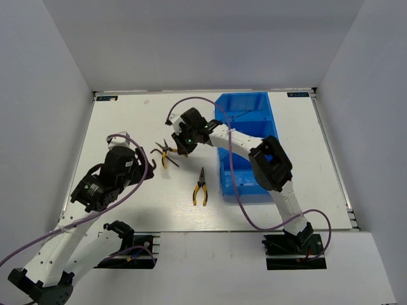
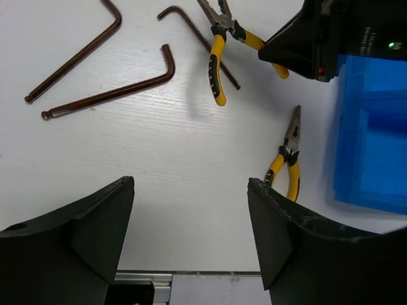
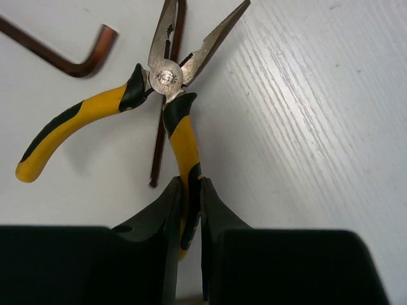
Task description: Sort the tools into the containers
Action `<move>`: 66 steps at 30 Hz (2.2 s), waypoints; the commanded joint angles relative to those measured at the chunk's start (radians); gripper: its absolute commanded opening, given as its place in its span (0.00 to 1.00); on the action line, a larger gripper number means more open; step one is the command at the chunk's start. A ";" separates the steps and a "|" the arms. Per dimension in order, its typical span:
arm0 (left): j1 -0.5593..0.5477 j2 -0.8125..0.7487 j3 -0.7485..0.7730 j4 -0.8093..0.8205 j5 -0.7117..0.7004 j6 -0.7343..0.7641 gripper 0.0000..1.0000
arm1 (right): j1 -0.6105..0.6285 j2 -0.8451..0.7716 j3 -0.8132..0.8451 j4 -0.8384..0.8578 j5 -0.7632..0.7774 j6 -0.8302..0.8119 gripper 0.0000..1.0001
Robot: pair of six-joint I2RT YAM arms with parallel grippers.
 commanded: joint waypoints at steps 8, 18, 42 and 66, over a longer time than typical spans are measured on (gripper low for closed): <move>-0.001 -0.018 -0.079 0.321 0.235 0.151 0.77 | -0.081 -0.443 -0.063 -0.093 -0.088 -0.173 0.00; -0.001 0.266 -0.146 0.435 0.303 0.096 0.32 | -0.284 -0.698 -0.304 -0.009 0.457 -0.628 0.00; -0.125 0.649 -0.083 0.477 0.691 0.369 0.59 | -0.353 -0.860 -0.803 0.366 0.546 -0.792 0.58; -0.364 1.028 0.111 0.333 0.209 0.243 0.52 | -0.419 -1.133 -0.800 -0.049 0.305 -0.310 0.69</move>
